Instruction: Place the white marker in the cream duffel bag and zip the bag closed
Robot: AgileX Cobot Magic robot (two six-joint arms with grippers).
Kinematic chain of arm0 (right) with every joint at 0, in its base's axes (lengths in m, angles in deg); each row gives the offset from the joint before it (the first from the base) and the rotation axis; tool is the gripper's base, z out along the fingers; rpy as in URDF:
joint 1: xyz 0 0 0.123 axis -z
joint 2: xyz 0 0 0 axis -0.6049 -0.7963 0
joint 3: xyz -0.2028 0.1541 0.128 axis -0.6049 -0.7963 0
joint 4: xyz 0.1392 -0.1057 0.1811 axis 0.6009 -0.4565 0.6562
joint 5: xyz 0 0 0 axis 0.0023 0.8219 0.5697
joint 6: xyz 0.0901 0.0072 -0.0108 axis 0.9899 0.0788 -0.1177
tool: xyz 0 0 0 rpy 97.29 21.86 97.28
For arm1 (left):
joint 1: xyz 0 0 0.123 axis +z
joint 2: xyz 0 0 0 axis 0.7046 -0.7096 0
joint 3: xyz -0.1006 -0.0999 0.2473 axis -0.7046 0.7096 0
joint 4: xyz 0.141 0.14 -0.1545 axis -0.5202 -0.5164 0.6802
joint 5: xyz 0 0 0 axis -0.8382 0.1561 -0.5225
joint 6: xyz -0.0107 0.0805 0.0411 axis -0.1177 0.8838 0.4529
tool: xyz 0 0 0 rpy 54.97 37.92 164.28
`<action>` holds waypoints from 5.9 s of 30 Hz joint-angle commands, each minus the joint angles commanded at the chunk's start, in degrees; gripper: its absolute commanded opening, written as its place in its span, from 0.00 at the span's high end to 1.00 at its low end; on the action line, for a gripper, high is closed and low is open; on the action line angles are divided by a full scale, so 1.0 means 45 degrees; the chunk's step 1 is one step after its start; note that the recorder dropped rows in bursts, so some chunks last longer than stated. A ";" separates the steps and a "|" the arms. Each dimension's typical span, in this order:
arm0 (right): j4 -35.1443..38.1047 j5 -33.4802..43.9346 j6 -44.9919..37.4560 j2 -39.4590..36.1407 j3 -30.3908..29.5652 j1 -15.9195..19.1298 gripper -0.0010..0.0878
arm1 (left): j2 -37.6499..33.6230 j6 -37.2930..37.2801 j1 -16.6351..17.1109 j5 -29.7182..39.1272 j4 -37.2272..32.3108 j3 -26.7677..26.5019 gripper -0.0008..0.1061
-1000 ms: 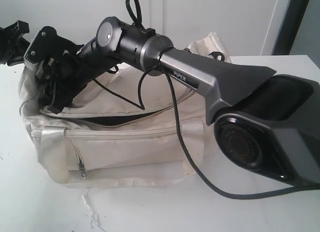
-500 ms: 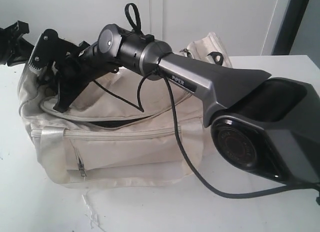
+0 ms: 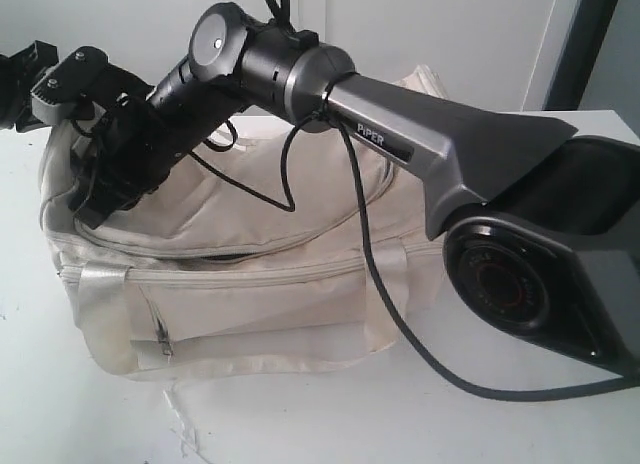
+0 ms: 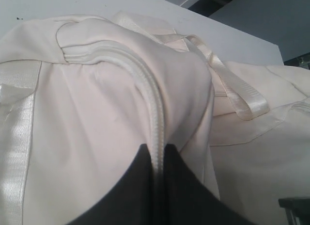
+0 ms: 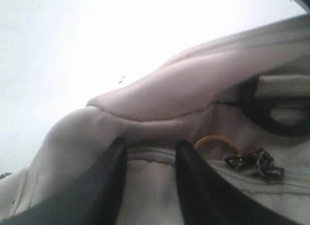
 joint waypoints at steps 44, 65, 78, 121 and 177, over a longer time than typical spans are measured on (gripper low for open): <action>-0.6731 0.2068 0.7105 0.0119 0.0000 0.1332 0.99 | 0.0000 0.0028 0.0000 0.0000 0.0023 0.0000 0.99; -0.0453 0.1807 0.6833 -0.0625 0.0000 0.1063 0.42 | 0.0000 0.0055 0.0000 0.0062 0.0023 0.0000 0.99; -0.0112 -0.0079 0.7050 -0.0976 0.0000 0.1063 0.62 | 0.0000 0.0055 0.0000 0.0093 0.0043 0.0000 0.99; -0.0191 0.1248 0.5229 -0.0069 0.0000 0.1087 0.99 | 0.0000 0.0438 0.0000 -0.0128 0.0221 0.0000 0.37; -0.0110 0.3354 0.5479 0.0906 0.0000 0.1058 0.99 | -0.0868 0.0796 -0.0259 -0.1366 0.2605 0.0000 0.99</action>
